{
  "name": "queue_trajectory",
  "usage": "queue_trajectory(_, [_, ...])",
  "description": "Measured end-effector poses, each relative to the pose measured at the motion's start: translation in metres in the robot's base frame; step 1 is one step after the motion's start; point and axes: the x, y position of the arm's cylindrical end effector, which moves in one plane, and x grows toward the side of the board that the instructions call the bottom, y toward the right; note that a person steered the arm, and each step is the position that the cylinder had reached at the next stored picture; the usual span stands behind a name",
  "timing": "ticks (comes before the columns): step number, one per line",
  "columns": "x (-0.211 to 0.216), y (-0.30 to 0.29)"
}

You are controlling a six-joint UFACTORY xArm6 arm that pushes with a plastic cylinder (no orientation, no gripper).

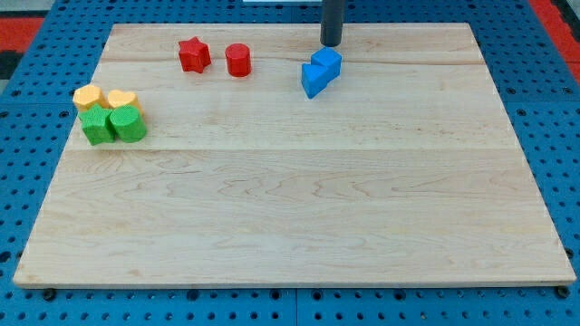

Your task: Push the blue cube along with the blue triangle towards the center left

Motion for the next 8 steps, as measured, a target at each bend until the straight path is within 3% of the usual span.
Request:
queue_trajectory(6, [0.122,-0.027])
queue_trajectory(8, [0.17,-0.078])
